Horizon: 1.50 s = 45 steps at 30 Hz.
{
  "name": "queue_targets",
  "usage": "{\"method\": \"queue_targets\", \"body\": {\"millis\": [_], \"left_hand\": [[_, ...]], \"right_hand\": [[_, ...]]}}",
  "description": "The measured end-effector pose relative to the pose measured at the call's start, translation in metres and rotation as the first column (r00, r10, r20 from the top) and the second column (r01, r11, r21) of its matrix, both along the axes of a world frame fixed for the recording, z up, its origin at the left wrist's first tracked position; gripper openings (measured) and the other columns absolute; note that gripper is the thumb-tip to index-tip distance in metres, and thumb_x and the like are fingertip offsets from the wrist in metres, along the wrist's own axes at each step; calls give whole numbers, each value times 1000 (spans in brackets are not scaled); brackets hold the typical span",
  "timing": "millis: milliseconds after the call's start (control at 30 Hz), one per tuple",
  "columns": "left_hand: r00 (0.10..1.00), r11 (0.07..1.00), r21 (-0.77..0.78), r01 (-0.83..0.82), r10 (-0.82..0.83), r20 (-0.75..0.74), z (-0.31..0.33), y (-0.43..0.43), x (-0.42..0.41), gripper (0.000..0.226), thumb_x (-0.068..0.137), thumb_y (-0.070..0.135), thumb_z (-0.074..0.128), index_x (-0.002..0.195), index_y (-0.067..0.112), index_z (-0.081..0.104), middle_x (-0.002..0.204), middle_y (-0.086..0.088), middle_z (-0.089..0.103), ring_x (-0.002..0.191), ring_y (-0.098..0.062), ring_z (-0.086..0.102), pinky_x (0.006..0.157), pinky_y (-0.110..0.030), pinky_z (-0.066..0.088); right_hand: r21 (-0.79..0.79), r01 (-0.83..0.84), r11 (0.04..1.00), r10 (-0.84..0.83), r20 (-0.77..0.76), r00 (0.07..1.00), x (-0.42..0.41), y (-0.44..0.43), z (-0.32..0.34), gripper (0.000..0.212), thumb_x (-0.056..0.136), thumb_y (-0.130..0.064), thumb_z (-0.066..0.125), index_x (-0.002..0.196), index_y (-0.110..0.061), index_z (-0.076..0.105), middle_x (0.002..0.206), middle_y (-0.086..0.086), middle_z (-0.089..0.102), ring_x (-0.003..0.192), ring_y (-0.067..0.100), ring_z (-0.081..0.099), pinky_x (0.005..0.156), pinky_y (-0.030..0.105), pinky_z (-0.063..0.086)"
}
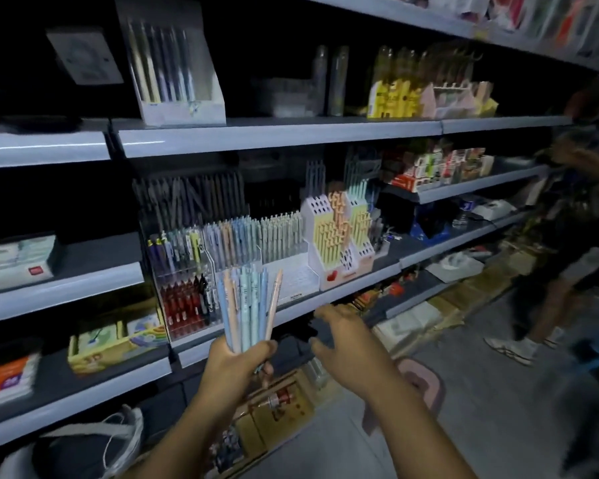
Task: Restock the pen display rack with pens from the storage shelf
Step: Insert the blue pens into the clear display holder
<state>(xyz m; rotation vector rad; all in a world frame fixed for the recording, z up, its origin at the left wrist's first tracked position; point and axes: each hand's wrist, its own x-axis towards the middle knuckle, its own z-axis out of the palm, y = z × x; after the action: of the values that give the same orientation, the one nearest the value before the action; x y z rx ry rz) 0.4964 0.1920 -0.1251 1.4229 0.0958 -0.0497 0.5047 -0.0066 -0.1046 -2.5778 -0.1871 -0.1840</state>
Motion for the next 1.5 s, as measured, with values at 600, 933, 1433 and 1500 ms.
{"method": "queue_targets", "body": {"millis": [600, 933, 1433, 1500], "left_hand": [[966, 965, -20, -260, 260, -8, -29, -52, 166, 8, 91, -5, 67, 85, -1, 62, 55, -21, 53, 45, -27, 47, 49, -34, 45], [961, 961, -42, -272, 268, -71, -68, 16, 227, 16, 89, -4, 72, 100, -9, 61, 58, -23, 55, 45, -28, 50, 47, -33, 46], [939, 931, -129, -342, 332, -90, -94, 35, 257, 21, 75, 6, 74, 87, -4, 60, 59, -24, 54, 45, -27, 50, 45, -32, 46], [942, 937, -106, -333, 327, -72, -97, 38, 257, 13, 86, -7, 72, 83, -3, 60, 57, -23, 54, 44, -26, 49, 44, -31, 45]], "right_hand": [[223, -367, 903, 394, -91, 915, 224, -5, -29, 35, 95, -31, 67, 128, -27, 57, 128, -6, 56, 111, 14, 56, 92, 33, 50], [709, -222, 670, 426, -122, 896, 287, 63, -39, 10, 96, -27, 69, 99, -18, 73, 81, -2, 74, 72, 20, 71, 65, 43, 58], [881, 8, 473, 376, -211, 902, 331, 91, -75, 15, 92, -12, 73, 89, 3, 71, 74, 22, 69, 66, 31, 65, 62, 39, 56], [903, 28, 429, 384, -210, 899, 334, 90, -78, 12, 93, -9, 70, 90, 2, 73, 76, 23, 71, 68, 32, 68, 65, 39, 58]]}}
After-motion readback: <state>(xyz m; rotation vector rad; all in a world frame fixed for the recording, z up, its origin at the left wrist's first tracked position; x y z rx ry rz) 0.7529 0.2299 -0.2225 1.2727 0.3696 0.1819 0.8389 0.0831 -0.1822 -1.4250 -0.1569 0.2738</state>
